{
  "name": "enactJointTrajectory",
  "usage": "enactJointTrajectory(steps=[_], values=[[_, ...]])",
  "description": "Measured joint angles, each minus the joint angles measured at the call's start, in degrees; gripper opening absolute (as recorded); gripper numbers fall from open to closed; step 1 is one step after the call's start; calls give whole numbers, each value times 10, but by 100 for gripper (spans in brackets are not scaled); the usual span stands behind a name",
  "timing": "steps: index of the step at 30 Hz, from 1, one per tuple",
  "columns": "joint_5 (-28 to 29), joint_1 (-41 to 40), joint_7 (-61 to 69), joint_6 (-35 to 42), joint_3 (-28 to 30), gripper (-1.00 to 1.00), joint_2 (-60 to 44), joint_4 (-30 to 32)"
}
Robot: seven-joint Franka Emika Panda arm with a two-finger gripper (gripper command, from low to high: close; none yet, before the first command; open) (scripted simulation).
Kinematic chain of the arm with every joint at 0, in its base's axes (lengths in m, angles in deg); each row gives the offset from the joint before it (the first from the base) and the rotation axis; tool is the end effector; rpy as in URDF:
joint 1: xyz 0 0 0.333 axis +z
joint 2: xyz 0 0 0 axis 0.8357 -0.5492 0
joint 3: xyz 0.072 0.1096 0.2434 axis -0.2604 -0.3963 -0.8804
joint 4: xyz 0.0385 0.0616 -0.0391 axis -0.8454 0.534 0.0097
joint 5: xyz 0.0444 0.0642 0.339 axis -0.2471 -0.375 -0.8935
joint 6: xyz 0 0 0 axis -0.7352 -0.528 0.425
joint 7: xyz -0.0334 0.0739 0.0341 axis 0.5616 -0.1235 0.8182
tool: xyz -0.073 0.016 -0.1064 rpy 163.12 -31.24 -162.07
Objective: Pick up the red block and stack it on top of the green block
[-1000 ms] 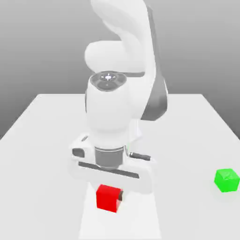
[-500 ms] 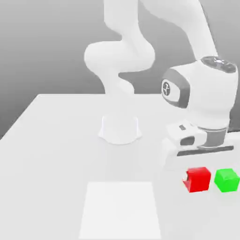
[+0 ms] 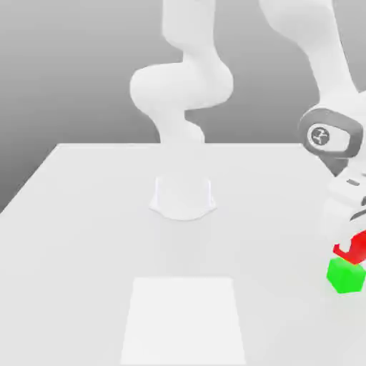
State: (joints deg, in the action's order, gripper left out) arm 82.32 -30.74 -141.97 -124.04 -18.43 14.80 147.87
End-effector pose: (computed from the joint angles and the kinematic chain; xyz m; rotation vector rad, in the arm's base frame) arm 0.2866 0.3160 0.1687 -3.1233 0.3310 -0.0014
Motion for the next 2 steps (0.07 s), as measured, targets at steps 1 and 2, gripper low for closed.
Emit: enactJointTrajectory(steps=[1, 2], values=[[0, 0, 0, 0, 0, 100, 0, 0], [0, 0, 0, 0, 0, 100, 0, 0]])
